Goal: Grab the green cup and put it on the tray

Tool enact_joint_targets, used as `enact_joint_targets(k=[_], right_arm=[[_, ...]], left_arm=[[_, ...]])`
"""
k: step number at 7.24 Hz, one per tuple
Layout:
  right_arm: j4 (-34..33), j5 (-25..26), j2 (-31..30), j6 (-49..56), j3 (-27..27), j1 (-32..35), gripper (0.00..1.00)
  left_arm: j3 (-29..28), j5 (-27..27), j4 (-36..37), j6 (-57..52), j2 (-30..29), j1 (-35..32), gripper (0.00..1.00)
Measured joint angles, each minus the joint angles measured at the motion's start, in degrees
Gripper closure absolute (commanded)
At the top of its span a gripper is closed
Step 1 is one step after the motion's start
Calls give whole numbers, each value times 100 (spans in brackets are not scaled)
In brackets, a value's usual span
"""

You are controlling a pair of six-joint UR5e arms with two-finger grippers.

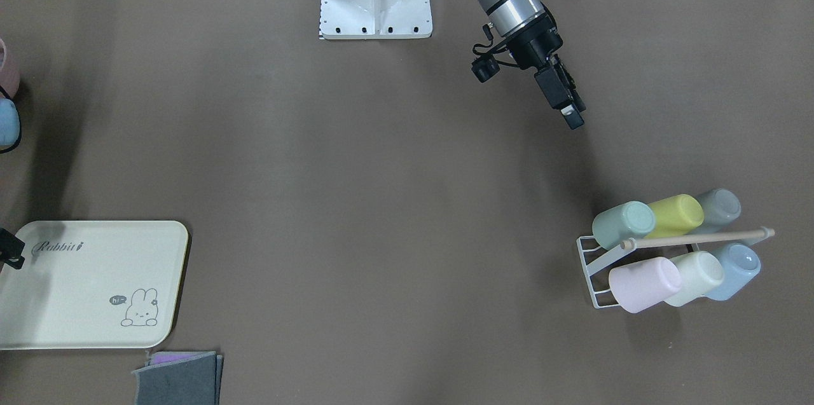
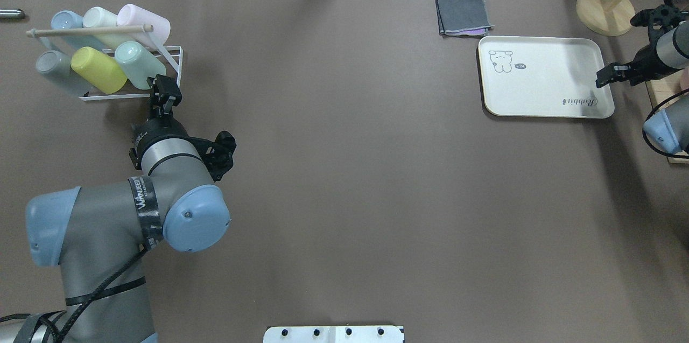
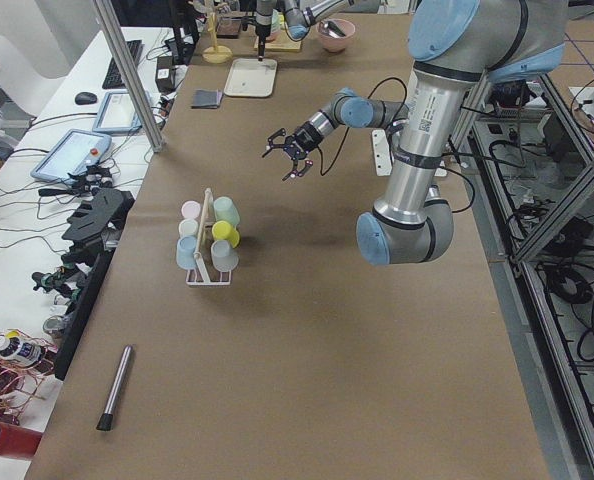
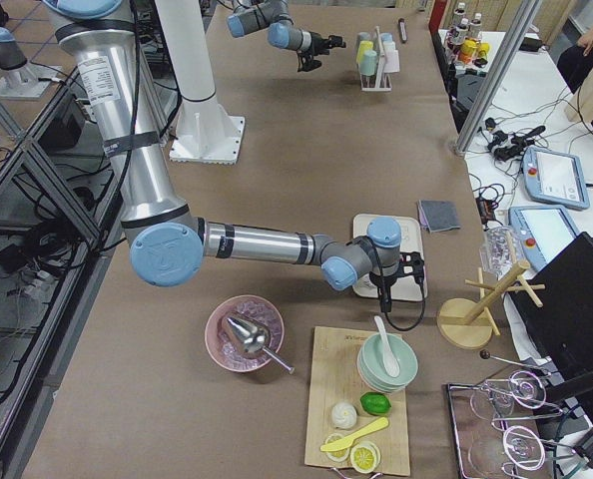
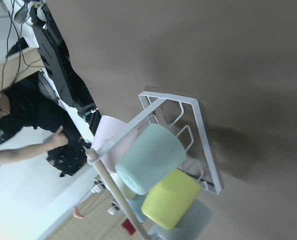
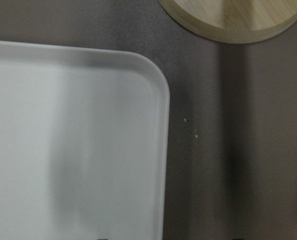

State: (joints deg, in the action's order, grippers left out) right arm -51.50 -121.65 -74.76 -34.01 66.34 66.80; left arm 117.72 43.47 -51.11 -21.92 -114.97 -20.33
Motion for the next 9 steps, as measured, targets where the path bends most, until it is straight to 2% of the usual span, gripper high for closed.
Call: enact_joint_targets(k=[3, 5, 7, 9], right_arm=[[16, 1, 5, -1, -67, -23, 26], [18, 3, 11, -1, -91, -51, 37], [18, 8, 31, -1, -116, -74, 40], [12, 9, 103, -1, -192, -79, 51]], left_arm=[[-536, -206, -145, -1407, 15, 153, 5], [-906, -235, -275, -1724, 21, 323, 6], [-1037, -379, -458, -2074, 73, 356, 7], [-1328, -522, -1268, -2867, 240, 299, 6]])
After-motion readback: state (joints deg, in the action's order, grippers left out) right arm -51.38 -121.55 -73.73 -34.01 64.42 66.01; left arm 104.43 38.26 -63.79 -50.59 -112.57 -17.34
